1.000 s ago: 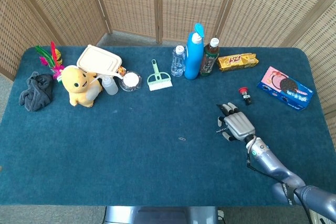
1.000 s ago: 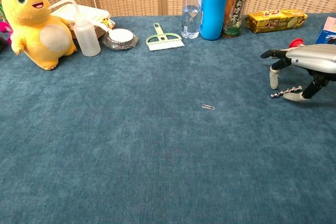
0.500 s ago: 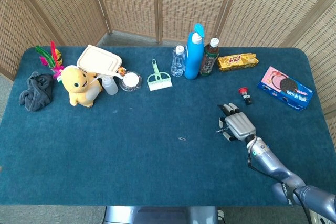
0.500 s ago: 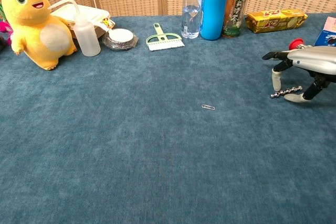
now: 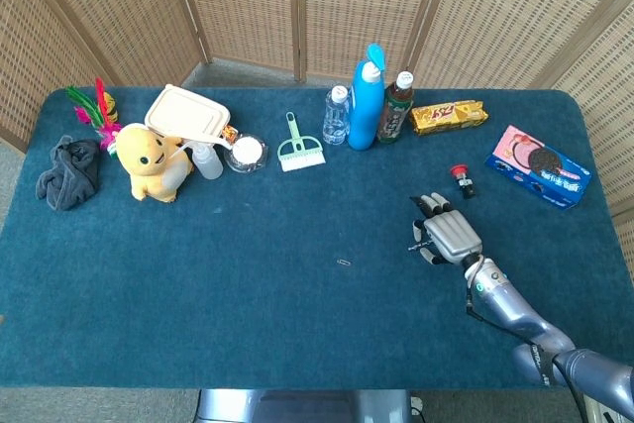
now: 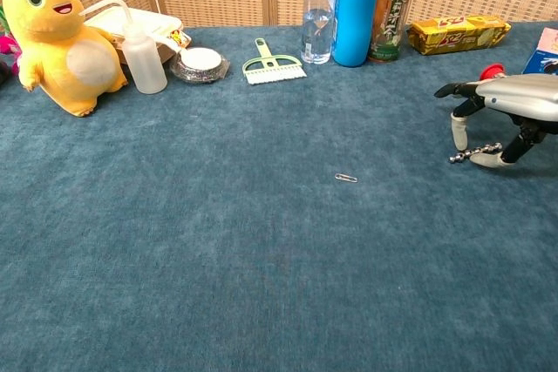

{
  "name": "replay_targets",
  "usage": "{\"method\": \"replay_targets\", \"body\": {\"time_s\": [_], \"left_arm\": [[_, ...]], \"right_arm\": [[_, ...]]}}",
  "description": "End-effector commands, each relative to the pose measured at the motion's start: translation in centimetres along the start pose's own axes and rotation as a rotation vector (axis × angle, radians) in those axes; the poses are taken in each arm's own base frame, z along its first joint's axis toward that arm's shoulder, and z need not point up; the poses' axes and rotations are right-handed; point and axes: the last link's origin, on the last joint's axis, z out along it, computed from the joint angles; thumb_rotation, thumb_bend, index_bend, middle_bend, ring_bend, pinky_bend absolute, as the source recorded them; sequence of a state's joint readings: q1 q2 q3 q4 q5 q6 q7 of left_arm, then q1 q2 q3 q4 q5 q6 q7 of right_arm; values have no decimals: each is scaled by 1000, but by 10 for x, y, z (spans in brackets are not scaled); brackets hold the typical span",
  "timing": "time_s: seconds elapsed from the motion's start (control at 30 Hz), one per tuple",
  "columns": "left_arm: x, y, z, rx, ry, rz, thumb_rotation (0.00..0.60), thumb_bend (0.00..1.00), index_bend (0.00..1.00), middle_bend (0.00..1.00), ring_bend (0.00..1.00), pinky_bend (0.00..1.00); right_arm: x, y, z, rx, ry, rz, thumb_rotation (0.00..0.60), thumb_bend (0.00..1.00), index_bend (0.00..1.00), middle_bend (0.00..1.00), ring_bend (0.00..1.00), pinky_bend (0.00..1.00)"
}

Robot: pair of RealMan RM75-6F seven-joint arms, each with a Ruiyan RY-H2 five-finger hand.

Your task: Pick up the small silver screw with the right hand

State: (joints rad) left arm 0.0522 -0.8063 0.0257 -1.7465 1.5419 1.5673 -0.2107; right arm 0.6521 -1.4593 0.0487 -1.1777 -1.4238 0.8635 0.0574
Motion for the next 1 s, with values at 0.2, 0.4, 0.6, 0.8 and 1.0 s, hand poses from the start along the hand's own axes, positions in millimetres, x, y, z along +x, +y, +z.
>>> {"method": "replay_targets", "body": {"time_s": [0.2,0.4,0.6,0.8,1.0], "left_arm": [[0,0,0,-1,2,-1,600,364,0,0,0,46],[0,0,0,-1,1,1,600,364,0,0,0,46],[0,0,0,-1,2,0,600,364,0,0,0,46],[1,0,0,0,2,-2,600,364,0,0,0,46],[1,0,0,-1,4,-2,600,364,0,0,0,46]], "right_arm": [[-1,1,0,-4,0,0,600,403,519,70,0,0],[-3,2,0,-4,-4,1,600,423,534,72,0,1],[-5,1,1,-5,-9,4,600,461,563,72,0,3],[-4,-1,1,-1,-3,9,600,518,605,73,0,11],[-3,-3,-2,11,11,16,600,528,626,81,0,12]]}}
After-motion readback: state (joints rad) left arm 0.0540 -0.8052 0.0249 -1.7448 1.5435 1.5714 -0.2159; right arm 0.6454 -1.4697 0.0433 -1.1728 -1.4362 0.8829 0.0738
